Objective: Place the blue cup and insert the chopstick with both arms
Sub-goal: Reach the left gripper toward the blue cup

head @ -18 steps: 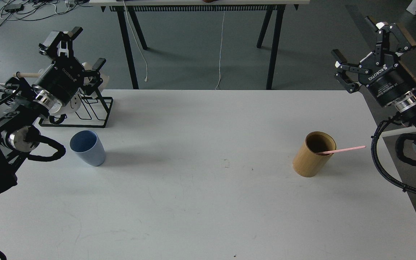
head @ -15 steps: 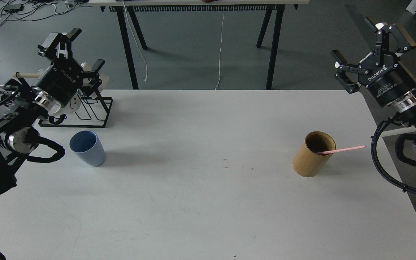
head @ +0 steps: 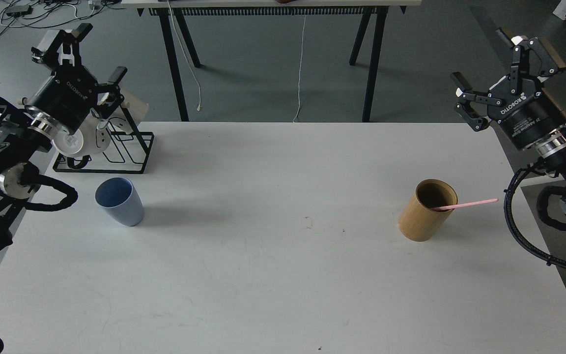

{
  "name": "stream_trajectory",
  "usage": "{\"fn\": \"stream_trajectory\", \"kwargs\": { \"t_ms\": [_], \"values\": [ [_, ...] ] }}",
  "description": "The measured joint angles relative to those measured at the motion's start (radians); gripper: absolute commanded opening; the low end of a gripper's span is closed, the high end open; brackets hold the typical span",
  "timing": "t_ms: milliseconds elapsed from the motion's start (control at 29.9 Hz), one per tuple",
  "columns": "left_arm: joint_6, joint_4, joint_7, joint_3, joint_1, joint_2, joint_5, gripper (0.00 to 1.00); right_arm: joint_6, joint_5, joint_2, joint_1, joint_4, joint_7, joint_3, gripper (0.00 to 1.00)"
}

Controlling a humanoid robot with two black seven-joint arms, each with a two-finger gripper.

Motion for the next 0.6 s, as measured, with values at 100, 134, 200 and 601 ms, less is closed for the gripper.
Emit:
{"fn": "stream_trajectory", "kwargs": {
  "t_ms": [100,134,200,601],
  "values": [
    [0.000,-0.066,0.000,-0.011,-0.018,0.006,0.000,1.00,0.000,0.000,0.013,-0.006,0.000,0.000,0.005,0.96],
    [-0.001,-0.090,0.000,-0.014,-0.024,0.021,-0.001,1.00,0.000,0.000,0.014,-0.007,0.000,0.000,0.007,0.96],
    [-0.001,-0.145,0.000,-0.014,-0.039,0.082,0.004,1.00,0.000,0.000,0.014,-0.007,0.000,0.000,0.017,0.96],
    [0.000,-0.413,0.000,0.309,-0.169,0.541,0.652,1.00,0.000,0.000,0.000,-0.030,-0.009,0.000,0.061,0.96]
  ]
}}
